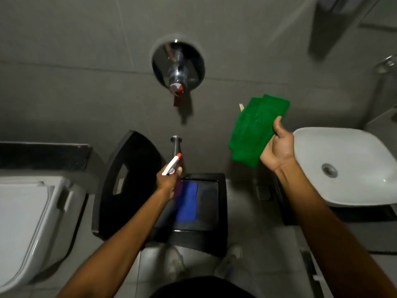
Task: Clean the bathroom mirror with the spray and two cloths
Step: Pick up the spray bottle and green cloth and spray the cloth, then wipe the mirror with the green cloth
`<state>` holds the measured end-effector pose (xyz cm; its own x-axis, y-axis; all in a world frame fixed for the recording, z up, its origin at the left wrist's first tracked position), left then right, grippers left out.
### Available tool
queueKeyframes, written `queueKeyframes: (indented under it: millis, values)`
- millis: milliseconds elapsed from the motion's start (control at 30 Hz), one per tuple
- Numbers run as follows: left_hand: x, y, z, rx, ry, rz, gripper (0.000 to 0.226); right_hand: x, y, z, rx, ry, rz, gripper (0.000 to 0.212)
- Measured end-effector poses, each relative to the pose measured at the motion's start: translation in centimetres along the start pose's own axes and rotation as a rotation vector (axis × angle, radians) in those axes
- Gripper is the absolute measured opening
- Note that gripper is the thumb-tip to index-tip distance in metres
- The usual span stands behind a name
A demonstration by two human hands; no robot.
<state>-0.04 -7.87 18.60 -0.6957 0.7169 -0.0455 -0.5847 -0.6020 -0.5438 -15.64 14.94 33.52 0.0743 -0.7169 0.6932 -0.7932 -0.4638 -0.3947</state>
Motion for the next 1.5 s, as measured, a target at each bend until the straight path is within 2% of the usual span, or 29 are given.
queueKeyframes:
  millis: [133,267,400,533,567,633,667,700,733,767,833,900,967,1033,1067,1133,1200,1267,1333,1400,1433,1500]
  values:
    - [-0.6,4.1,-5.3,-0.048,0.1,0.113,0.037,-3.5,1.0,5.1,0.051,-0.01,0.124,0.065]
    - [-0.6,6.6,-9.0,-0.114,0.095,0.149,0.04,-5.5,1.4,8.9,0.054,-0.006,0.22,0.06]
    - [-0.7,7.1,-10.8,-0.214,0.06,0.149,0.046,-6.1,1.5,10.1,0.035,0.024,0.203,0.052]
    - [-1.0,6.2,-10.3,-0.281,0.075,0.201,0.07,-6.0,1.7,9.3,0.044,0.024,0.161,0.06]
    - [-0.8,5.6,-10.3,-0.33,0.123,0.236,0.071,-5.8,1.7,8.9,0.041,0.023,0.148,0.062]
    - [0.6,4.0,-9.5,-0.421,0.194,0.252,0.055,-5.1,1.6,7.7,0.019,0.036,0.145,0.065]
    - [2.0,3.3,-8.6,-0.442,0.155,0.214,0.047,-4.7,1.6,6.9,0.013,0.044,0.138,0.064]
    - [3.8,2.5,-7.1,-0.444,0.083,0.107,0.042,-4.3,1.5,6.1,0.005,0.058,0.114,0.06]
    - [5.7,1.8,-5.0,-0.439,0.0,-0.055,0.039,-3.8,1.3,5.2,0.004,0.065,0.084,0.058]
    - [7.6,1.0,-2.3,-0.425,-0.069,-0.254,0.047,-3.4,1.1,4.4,0.007,0.074,0.059,0.059]
    - [10.8,-0.3,4.0,-0.338,-0.185,-0.609,0.059,-2.2,0.9,2.6,0.012,0.099,-0.001,0.065]
    - [13.5,-2.2,10.7,-0.206,-0.111,-0.789,0.054,-1.0,0.5,-0.7,-0.048,0.131,-0.054,0.07]
    - [15.8,-4.1,16.4,-0.012,0.11,-0.808,0.04,0.2,0.0,-4.4,-0.144,0.163,-0.045,0.073]
    - [18.1,-6.0,20.3,0.099,0.25,-0.808,0.022,0.5,-0.8,-8.1,-0.256,0.204,-0.027,0.077]
    - [19.2,-7.2,21.7,0.096,0.255,-0.83,0.013,0.5,-1.2,-9.5,-0.302,0.234,-0.026,0.079]
    - [21.7,-10.3,23.5,0.054,0.231,-0.896,0.01,0.0,-1.8,-11.5,-0.382,0.329,-0.02,0.076]
    - [24.5,-13.1,24.5,0.107,0.306,-0.867,0.018,-0.7,-2.0,-12.9,-0.459,0.421,-0.007,0.072]
    - [26.9,-15.5,25.5,0.287,0.472,-0.792,0.031,-0.9,-1.9,-14.9,-0.523,0.483,0.042,0.072]
    - [28.9,-17.6,27.8,0.556,0.734,-0.718,0.043,-1.0,-1.8,-17.9,-0.58,0.563,0.082,0.068]
    - [30.8,-19.0,31.2,0.901,1.018,-0.543,0.056,-1.1,-2.0,-21.8,-0.636,0.623,0.07,0.063]
    - [31.7,-19.7,33.3,1.075,1.084,-0.454,0.06,-1.0,-2.2,-23.8,-0.668,0.635,0.06,0.06]
    - [33.6,-21.5,37.7,1.379,1.103,-0.381,0.061,-0.6,-2.8,-27.9,-0.757,0.623,0.059,0.056]
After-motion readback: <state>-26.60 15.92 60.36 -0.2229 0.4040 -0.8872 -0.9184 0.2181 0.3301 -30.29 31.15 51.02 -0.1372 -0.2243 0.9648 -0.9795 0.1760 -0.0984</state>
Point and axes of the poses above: each hand's wrist, its own y-axis towards the middle knuckle, its own x-axis out of the palm, z = x × y, the point moved 1 cm from there along y, towards the middle knuckle, and after that the axes turned 6 degrees about y, right-handed, at the moved point
